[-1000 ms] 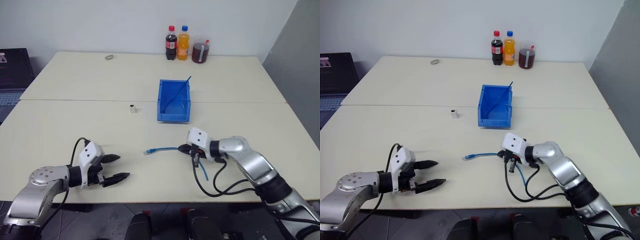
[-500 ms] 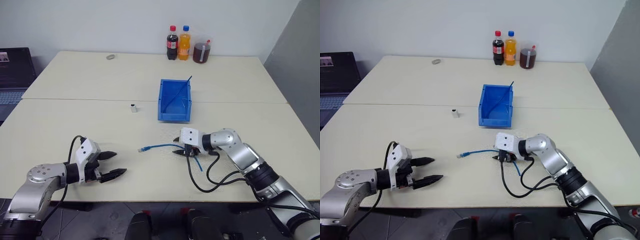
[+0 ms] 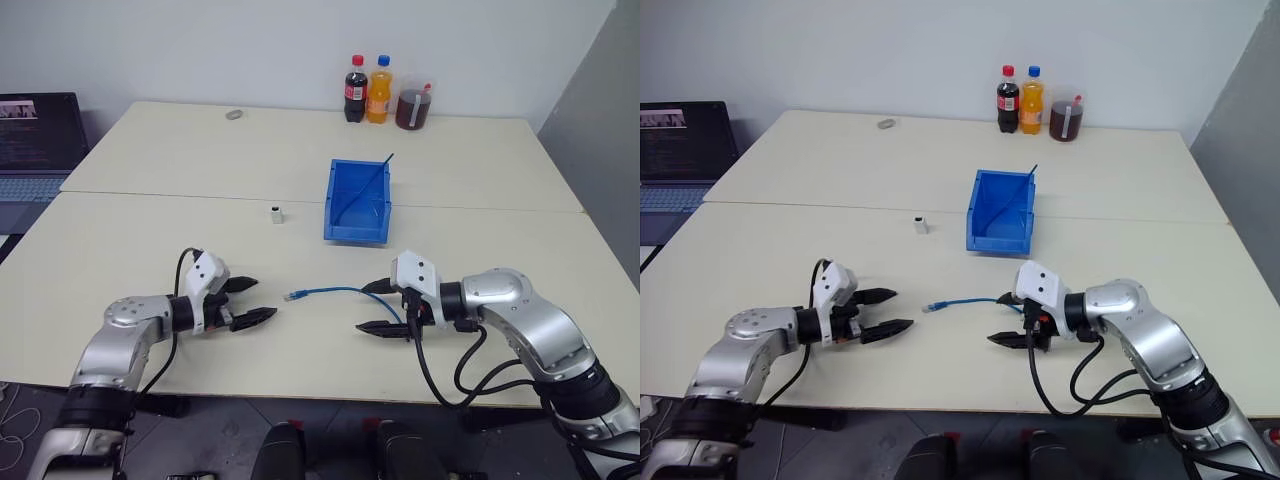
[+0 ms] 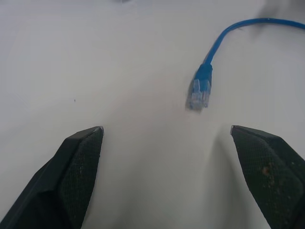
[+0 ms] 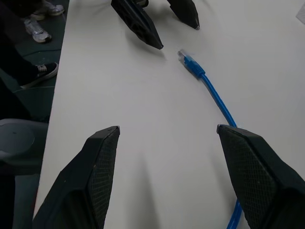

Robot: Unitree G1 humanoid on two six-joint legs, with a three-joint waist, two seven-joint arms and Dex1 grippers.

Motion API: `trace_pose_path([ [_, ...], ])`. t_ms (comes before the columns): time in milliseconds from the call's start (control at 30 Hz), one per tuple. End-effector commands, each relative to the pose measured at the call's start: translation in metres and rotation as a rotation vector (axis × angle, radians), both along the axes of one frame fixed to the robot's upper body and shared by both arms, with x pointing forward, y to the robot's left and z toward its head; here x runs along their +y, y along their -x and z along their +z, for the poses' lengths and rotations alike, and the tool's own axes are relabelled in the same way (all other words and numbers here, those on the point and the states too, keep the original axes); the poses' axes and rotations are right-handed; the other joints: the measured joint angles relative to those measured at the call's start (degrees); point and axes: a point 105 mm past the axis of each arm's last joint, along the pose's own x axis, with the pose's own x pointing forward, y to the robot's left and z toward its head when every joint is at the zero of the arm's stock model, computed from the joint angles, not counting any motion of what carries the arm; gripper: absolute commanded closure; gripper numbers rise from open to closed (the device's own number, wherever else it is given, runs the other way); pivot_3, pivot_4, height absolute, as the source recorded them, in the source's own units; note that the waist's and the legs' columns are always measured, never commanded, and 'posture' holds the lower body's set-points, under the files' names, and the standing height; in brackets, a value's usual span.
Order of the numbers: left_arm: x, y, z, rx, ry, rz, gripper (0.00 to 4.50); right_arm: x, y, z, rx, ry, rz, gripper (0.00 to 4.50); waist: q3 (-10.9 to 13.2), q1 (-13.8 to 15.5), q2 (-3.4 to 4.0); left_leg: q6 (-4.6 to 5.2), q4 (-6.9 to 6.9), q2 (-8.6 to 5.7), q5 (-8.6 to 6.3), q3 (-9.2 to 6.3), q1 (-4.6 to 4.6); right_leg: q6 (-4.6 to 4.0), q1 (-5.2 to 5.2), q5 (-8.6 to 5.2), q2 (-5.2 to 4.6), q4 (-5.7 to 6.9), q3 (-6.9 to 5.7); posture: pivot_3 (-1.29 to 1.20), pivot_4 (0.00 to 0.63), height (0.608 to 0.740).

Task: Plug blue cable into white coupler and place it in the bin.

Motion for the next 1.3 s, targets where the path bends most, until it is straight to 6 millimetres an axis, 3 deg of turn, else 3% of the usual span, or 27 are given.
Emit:
trace_pose_path([
  [33, -0.014, -0.002, -0.015, 0.052, -0.021, -0.039, 0.00, 0.003, 0.004, 0.009, -0.042, -0.017, -0.001, 1.04, -0.02, 0.00, 0.00, 0.00, 0.00, 0.00, 0.00, 0.00, 0.00, 0.00, 0.00, 0.00, 0.00, 0.00, 0.00, 0.00, 0.150, 0.740],
  [133, -0.022, -0.003, -0.018, 0.059, -0.045, -0.078, 0.00, 0.003, 0.004, 0.010, -0.049, -0.014, -0.011, 1.04, -0.04, 0.02, 0.00, 0.00, 0.00, 0.00, 0.00, -0.01, 0.00, -0.01, 0.02, 0.00, 0.00, 0.00, -0.01, 0.00, 0.150, 0.740],
  [233, -0.029, 0.001, -0.022, 0.077, -0.073, -0.134, 0.41, 0.003, 0.004, 0.011, -0.060, -0.013, -0.015, 1.00, -0.05, 0.02, 0.00, 0.00, 0.00, -0.01, 0.00, -0.02, 0.00, 0.00, 0.03, 0.00, 0.00, 0.00, -0.01, 0.00, 0.150, 0.740],
  [600, -0.044, 0.024, -0.041, 0.116, -0.174, -0.251, 2.85, 0.005, 0.001, 0.017, -0.121, 0.000, -0.019, 1.00, -0.15, -0.08, 0.03, 0.00, -0.01, -0.02, 0.00, 0.04, 0.00, -0.05, 0.04, 0.02, -0.02, -0.04, 0.05, 0.00, 0.150, 0.740],
  [800, -0.040, 0.032, -0.043, 0.106, -0.183, -0.228, 4.15, 0.004, -0.001, 0.018, -0.139, 0.000, -0.031, 1.00, -0.25, -0.22, 0.07, 0.01, -0.03, 0.00, -0.01, 0.04, 0.00, -0.06, 0.03, 0.00, -0.01, -0.05, 0.06, 0.00, 0.150, 0.740],
  [933, -0.040, 0.028, -0.033, 0.042, -0.146, -0.187, 4.25, 0.003, -0.002, 0.018, -0.130, -0.017, -0.045, 1.00, -0.26, -0.30, 0.08, 0.01, -0.04, 0.00, -0.01, 0.04, 0.01, -0.04, 0.03, -0.01, -0.01, -0.05, 0.06, 0.00, 0.150, 0.740],
  [1100, -0.049, 0.020, 0.006, -0.097, -0.002, -0.147, 4.25, -0.005, 0.008, 0.017, -0.061, -0.089, -0.084, 1.00, -0.25, -0.26, 0.06, 0.01, -0.04, 0.02, -0.01, 0.03, -0.01, -0.05, 0.02, -0.01, 0.00, -0.05, 0.06, 0.00, 0.150, 0.740],
  [1300, -0.070, 0.033, 0.044, -0.130, 0.152, -0.241, 4.25, -0.007, 0.019, 0.019, 0.042, -0.285, -0.194, 1.00, -0.21, -0.31, 0.00, 0.00, -0.03, 0.03, 0.00, -0.04, -0.10, -0.05, -0.03, -0.01, 0.01, -0.03, 0.01, 0.00, 0.150, 0.740],
])
